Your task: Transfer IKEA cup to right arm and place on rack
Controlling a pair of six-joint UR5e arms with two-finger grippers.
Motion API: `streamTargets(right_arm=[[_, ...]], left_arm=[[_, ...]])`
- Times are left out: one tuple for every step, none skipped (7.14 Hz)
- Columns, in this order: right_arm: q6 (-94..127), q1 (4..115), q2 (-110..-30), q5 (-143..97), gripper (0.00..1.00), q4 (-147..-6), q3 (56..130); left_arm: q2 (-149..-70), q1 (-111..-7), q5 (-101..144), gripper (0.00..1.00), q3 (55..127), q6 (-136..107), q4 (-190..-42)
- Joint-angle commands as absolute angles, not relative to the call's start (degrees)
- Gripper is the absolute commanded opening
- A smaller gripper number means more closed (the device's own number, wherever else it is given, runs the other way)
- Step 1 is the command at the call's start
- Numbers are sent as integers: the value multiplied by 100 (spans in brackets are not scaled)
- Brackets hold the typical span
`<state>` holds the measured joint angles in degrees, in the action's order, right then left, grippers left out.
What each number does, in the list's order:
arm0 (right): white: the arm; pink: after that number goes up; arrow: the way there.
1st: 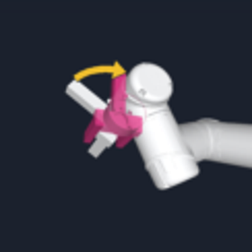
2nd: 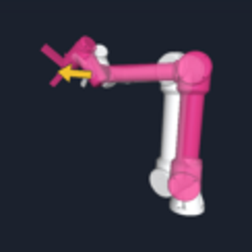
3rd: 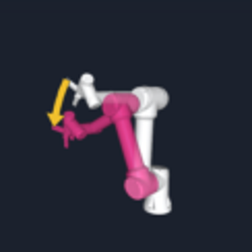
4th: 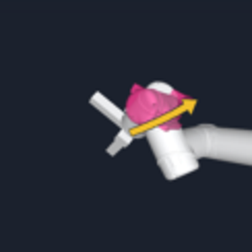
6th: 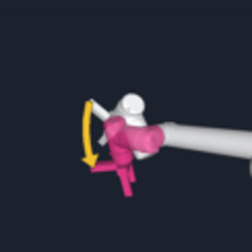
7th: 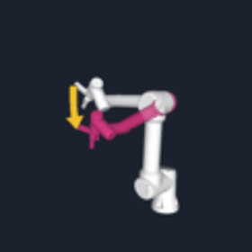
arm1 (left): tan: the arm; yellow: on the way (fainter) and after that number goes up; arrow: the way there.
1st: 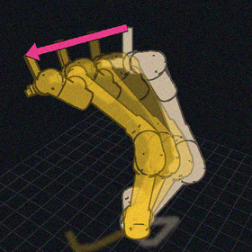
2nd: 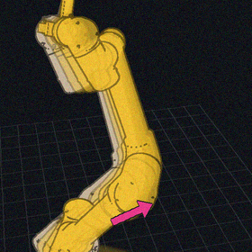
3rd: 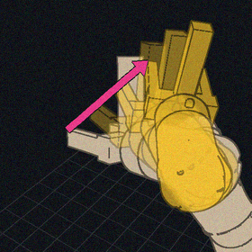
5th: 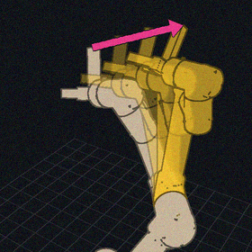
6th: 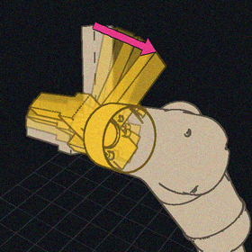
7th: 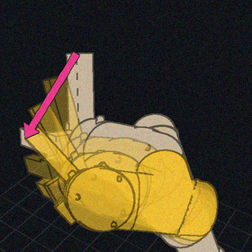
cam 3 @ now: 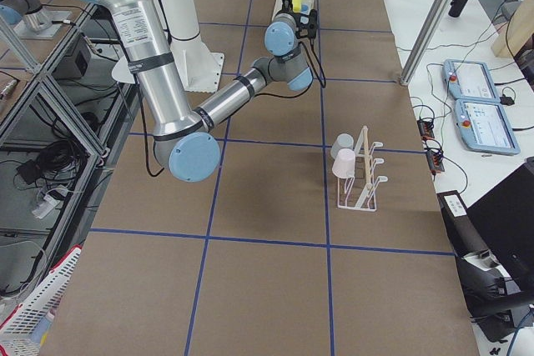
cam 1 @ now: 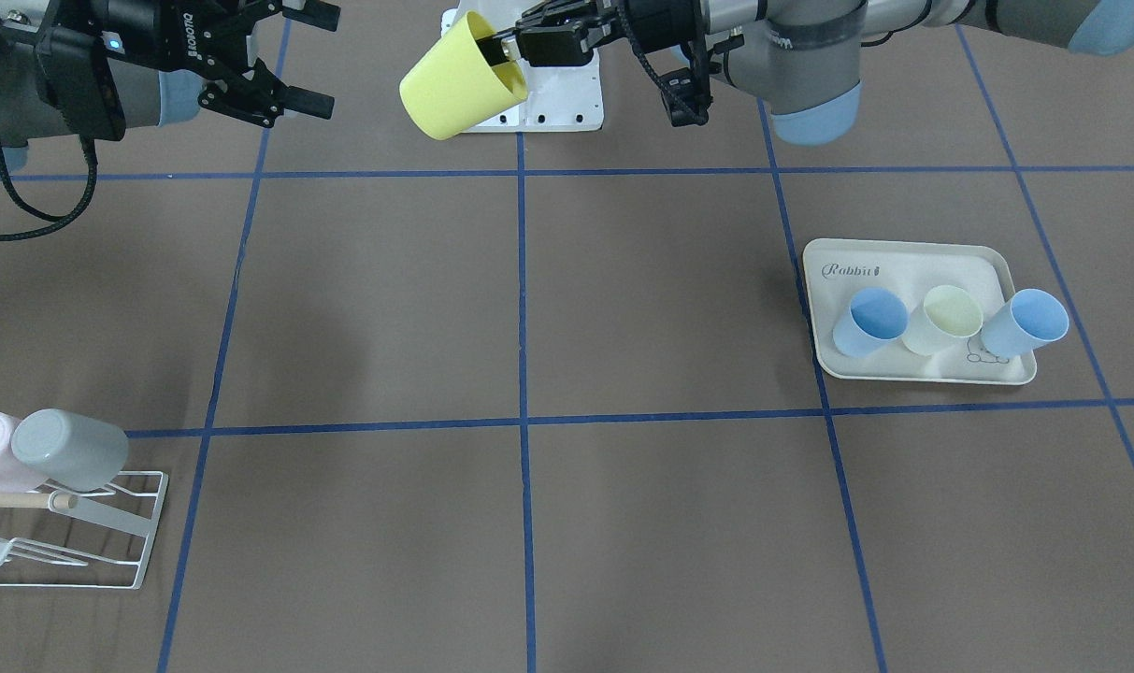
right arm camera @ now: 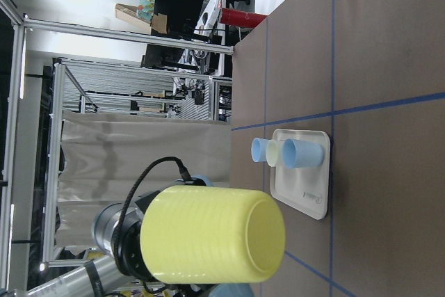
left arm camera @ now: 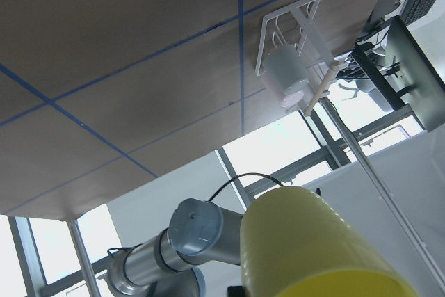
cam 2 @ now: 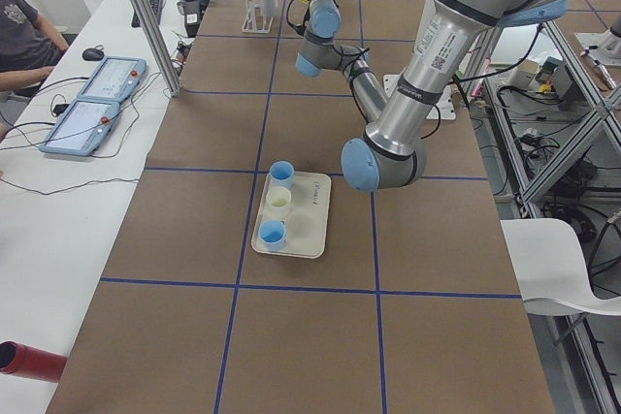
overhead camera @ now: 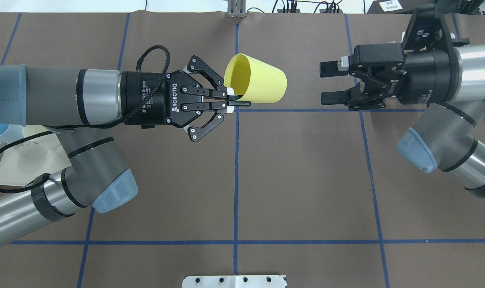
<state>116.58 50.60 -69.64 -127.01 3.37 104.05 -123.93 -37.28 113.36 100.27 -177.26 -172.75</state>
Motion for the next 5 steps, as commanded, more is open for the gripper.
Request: streamTargets(right_arm=[[12023, 4686, -6961, -11982, 97, 746, 10397], [12050, 4537, -6952, -11718, 98, 747, 10397], [12059, 4431, -6943, -11472, 98, 764, 10406], [12059, 4334, -6943, -11278, 98, 782, 10398], [12067, 4237, -6882, -11094, 98, 791, 10397]], left_arm=[[-12357, -3735, 10901, 0, 10019, -18402, -17745], [-12357, -3735, 10881, 0, 10150, -18561, -17745], [-12366, -3735, 10881, 0, 10256, -18719, -17745], [-12384, -3718, 10872, 0, 10326, -18773, -17736], [-12366, -3709, 10872, 0, 10327, -18791, -17728]])
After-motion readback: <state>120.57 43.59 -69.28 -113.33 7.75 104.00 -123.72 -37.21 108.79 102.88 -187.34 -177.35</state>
